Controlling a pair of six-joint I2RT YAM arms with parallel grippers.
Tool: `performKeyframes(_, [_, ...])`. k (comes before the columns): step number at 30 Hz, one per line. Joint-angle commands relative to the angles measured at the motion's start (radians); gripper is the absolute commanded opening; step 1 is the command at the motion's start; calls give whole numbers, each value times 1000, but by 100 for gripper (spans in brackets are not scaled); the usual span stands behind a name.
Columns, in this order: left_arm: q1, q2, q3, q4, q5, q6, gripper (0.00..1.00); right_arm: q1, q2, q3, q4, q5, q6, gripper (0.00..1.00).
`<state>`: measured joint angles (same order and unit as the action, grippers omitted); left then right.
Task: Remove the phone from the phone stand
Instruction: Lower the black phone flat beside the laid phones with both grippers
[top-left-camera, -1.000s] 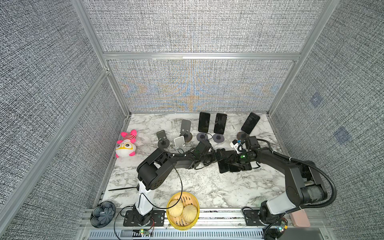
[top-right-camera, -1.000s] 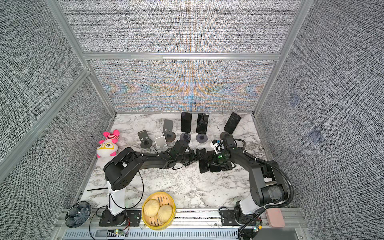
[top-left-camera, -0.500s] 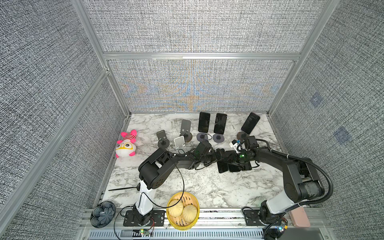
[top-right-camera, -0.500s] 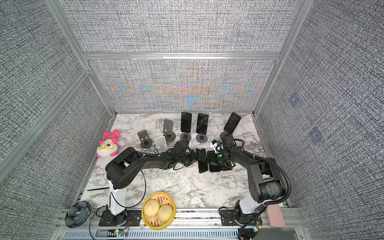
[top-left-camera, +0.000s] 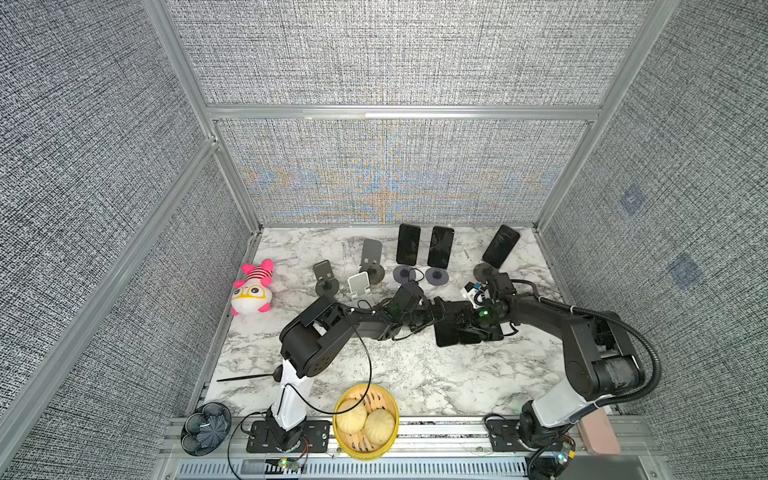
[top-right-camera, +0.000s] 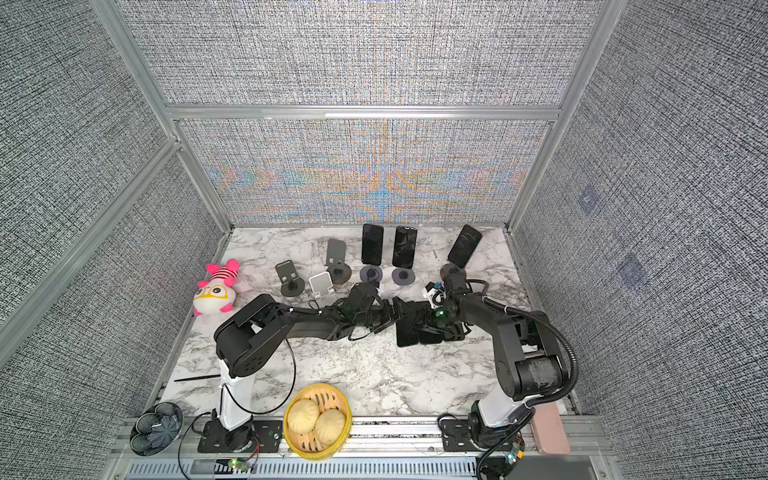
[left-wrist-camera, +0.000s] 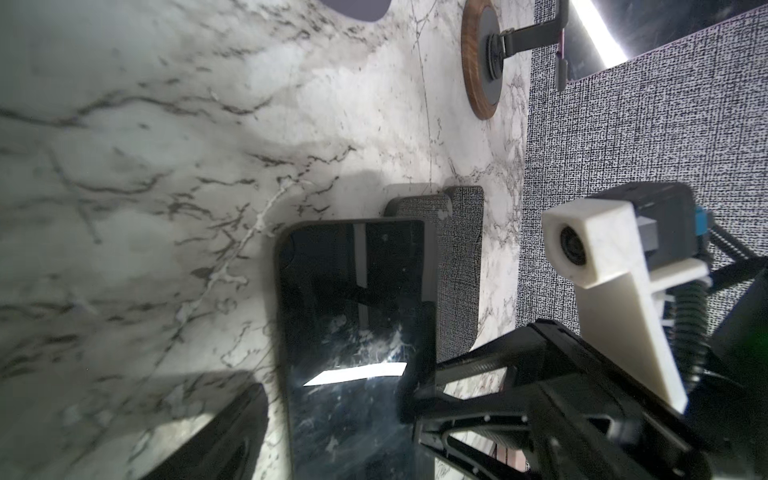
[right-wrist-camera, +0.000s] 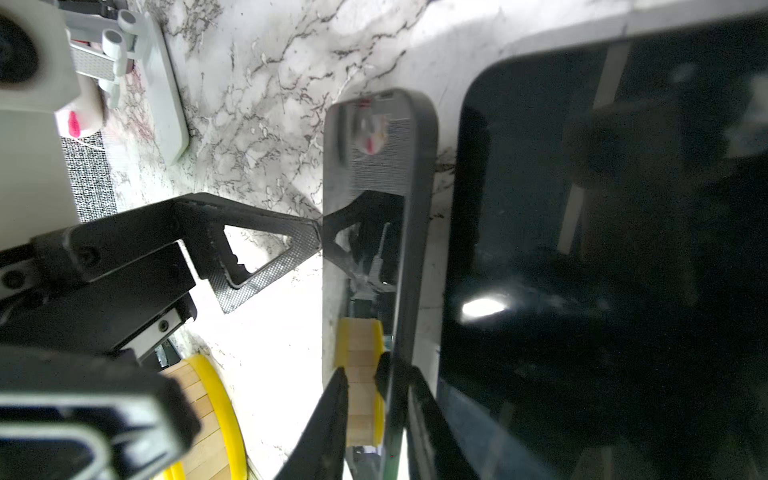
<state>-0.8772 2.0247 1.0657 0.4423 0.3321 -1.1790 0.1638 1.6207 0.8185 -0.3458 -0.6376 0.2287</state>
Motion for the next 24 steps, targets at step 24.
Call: performKeyframes(24, [-8, -5, -29, -8, -27, -29, 99, 17, 26, 28, -6, 29, 8, 32])
